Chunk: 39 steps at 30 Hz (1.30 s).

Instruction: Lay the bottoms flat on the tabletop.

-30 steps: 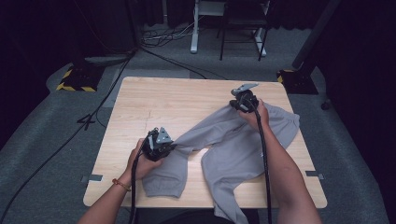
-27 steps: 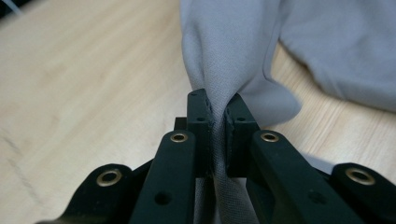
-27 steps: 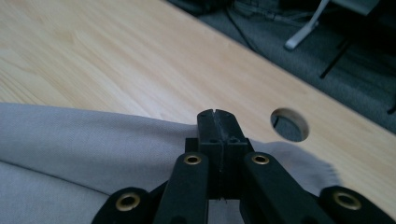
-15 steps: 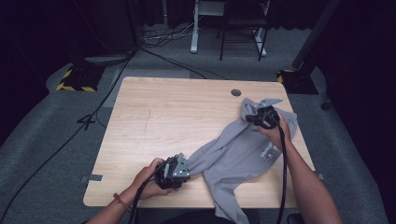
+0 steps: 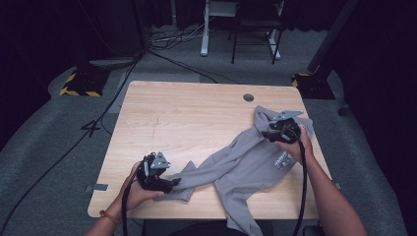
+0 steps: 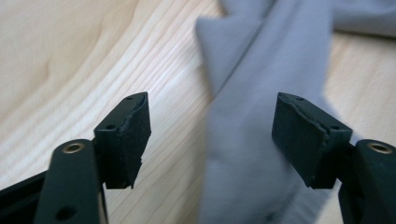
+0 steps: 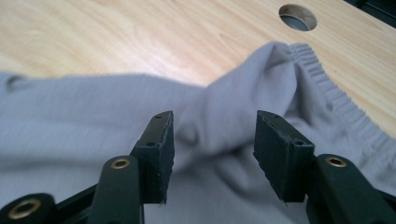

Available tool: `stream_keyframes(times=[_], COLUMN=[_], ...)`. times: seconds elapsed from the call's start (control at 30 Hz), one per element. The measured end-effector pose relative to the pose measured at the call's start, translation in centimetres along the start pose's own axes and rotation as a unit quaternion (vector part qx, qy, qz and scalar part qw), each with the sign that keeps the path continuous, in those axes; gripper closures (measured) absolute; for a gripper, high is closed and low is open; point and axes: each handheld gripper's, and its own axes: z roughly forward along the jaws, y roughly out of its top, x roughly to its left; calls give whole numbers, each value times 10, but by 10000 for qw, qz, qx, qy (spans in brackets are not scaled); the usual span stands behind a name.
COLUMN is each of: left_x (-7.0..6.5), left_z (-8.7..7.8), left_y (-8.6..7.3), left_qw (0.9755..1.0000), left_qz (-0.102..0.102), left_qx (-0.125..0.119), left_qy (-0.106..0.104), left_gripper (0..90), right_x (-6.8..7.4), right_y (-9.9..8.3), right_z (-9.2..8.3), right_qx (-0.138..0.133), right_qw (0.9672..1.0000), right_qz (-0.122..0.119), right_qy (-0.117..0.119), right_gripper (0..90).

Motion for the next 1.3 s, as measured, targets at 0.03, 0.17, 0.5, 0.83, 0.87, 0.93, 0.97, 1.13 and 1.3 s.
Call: stream_keyframes(times=[0.03,0.17,0.5,0.83,0.87,0.93,0.97,1.13,1.3], left_x=[4,15,25,21,22,28,30,23,-27], left_z=[3,11,35,22,20,15,12,3,0], left_y=[-1,4,25,12,10,3,0,-6,7], left_qw=[10000,9999,9993,9993,9994,9996,9996,10000,9973], left_qz=[7,-21,73,168,97,-57,-97,-54,611], left_qx=[70,81,205,338,324,279,269,36,-195], left_qy=[-38,-114,-288,34,73,60,80,-7,-352], left_gripper=[326,378,639,900,900,900,900,834,640], right_x=[-1,-16,-55,-80,-84,-94,-99,-114,-106], right_y=[5,18,28,19,19,17,17,11,12], right_z=[5,28,69,78,77,73,69,62,52], right_qx=[20,182,605,586,574,435,364,427,-34], right_qw=[10000,9986,9943,9917,9902,9864,9841,9658,9837], right_qz=[29,252,789,645,677,897,997,1397,1367], right_qy=[-18,-436,-376,-945,-1078,-1310,-1421,-2143,-1170], right_gripper=[458,439,611,892,893,895,895,779,539])
